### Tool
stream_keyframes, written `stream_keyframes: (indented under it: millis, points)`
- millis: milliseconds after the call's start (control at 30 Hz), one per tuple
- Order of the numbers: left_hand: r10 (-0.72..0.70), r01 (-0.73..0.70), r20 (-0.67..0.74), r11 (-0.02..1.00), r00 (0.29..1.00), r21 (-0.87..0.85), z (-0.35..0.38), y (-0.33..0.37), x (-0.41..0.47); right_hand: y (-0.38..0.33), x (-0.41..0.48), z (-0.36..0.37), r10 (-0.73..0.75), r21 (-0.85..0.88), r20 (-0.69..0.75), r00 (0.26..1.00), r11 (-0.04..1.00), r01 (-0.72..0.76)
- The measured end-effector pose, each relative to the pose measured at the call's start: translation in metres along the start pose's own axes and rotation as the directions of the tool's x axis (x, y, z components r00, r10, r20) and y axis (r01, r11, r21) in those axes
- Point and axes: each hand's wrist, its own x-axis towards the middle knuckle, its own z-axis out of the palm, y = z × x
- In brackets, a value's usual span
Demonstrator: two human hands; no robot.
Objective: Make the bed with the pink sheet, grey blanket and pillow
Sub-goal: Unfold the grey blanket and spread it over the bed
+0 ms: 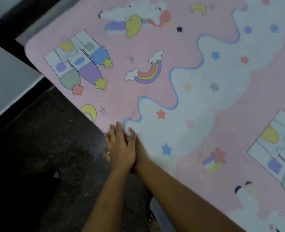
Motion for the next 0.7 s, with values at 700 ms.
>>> stream_keyframes:
  millis: [700]
  points:
    - [-0.109, 0.073, -0.124, 0.962, 0.986, -0.263, -0.1, -0.016, 0.157, 0.001, 0.175, -0.053, -0.336, 0.325, -0.01, 0.942, 0.89, 0.321]
